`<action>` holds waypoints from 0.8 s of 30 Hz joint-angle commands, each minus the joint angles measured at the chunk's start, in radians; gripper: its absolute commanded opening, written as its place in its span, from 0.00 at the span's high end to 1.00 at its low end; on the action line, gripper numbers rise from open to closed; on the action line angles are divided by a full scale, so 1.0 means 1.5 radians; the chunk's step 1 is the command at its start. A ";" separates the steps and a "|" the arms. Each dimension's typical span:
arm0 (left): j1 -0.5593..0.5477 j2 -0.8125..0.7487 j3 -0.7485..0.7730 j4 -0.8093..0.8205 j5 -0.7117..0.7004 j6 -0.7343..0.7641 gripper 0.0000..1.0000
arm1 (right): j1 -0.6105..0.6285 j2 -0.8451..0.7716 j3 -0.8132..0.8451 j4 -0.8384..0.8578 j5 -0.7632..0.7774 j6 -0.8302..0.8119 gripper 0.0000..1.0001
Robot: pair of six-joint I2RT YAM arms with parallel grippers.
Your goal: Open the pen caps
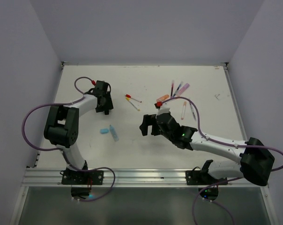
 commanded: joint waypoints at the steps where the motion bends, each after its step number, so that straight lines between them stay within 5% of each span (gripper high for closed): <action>1: 0.003 0.018 0.024 0.031 0.018 0.009 0.45 | -0.003 -0.021 -0.007 0.008 0.032 -0.009 0.01; 7: 0.003 0.034 0.015 0.030 -0.005 -0.005 0.58 | -0.003 -0.021 -0.010 0.015 0.023 -0.010 0.01; 11: 0.003 0.009 -0.026 0.049 0.010 -0.015 0.81 | -0.003 -0.025 -0.018 0.030 0.018 -0.026 0.02; 17: -0.004 -0.121 -0.116 0.083 0.072 -0.057 0.96 | -0.002 -0.033 -0.021 0.067 -0.030 -0.068 0.04; 24: -0.092 -0.347 -0.176 0.114 0.089 -0.144 1.00 | -0.002 0.004 -0.010 0.146 -0.119 -0.076 0.09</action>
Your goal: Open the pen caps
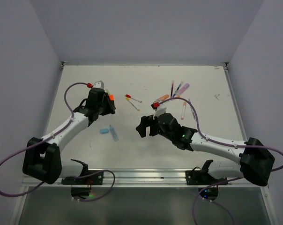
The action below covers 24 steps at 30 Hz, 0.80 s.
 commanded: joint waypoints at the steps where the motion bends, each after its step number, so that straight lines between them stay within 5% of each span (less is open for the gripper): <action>1: -0.057 -0.097 -0.017 0.058 0.010 -0.072 1.00 | -0.001 0.019 0.013 0.084 -0.059 -0.017 0.09; 11: -0.135 -0.250 -0.102 0.148 0.050 -0.161 1.00 | -0.001 0.018 0.035 0.162 -0.061 -0.042 0.13; 24: -0.181 -0.273 -0.124 0.199 0.042 -0.197 1.00 | -0.002 0.109 0.098 0.245 -0.109 -0.041 0.27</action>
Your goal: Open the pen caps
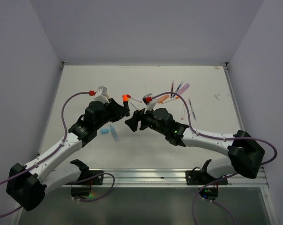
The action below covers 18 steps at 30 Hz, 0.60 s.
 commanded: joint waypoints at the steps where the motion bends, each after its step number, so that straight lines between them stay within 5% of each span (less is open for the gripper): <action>1: -0.013 -0.009 -0.003 0.048 -0.005 -0.017 1.00 | -0.001 0.022 0.044 0.059 -0.006 -0.010 0.28; 11: -0.029 -0.013 -0.010 0.048 -0.006 -0.021 1.00 | -0.002 0.050 0.049 0.089 0.033 -0.011 0.48; 18: -0.036 -0.017 -0.017 0.040 -0.007 -0.020 1.00 | -0.002 0.047 0.039 0.099 0.047 -0.014 0.76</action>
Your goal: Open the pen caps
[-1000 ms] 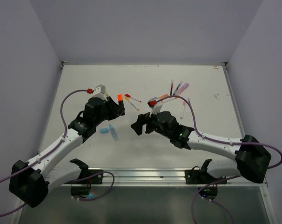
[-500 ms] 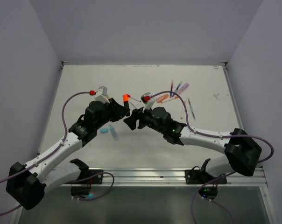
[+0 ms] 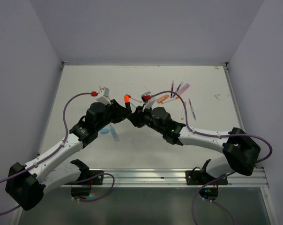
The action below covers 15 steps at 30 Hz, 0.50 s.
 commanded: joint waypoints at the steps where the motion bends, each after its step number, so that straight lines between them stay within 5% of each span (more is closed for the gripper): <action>1: -0.006 -0.017 -0.011 0.025 -0.006 -0.011 1.00 | -0.002 -0.001 0.014 0.050 0.028 -0.008 0.79; 6: -0.007 -0.031 -0.012 0.020 -0.006 -0.010 1.00 | -0.001 -0.008 -0.001 0.048 0.029 -0.004 1.00; 12: -0.006 -0.048 0.002 0.019 -0.035 0.021 0.48 | -0.002 -0.037 -0.039 0.043 0.024 0.013 1.00; 13: -0.005 -0.056 0.004 0.021 -0.039 0.038 0.34 | -0.002 -0.045 -0.045 0.037 0.020 0.013 1.00; 15: 0.007 -0.064 0.006 0.027 -0.032 0.058 0.24 | -0.007 -0.068 -0.062 0.030 0.010 0.014 1.00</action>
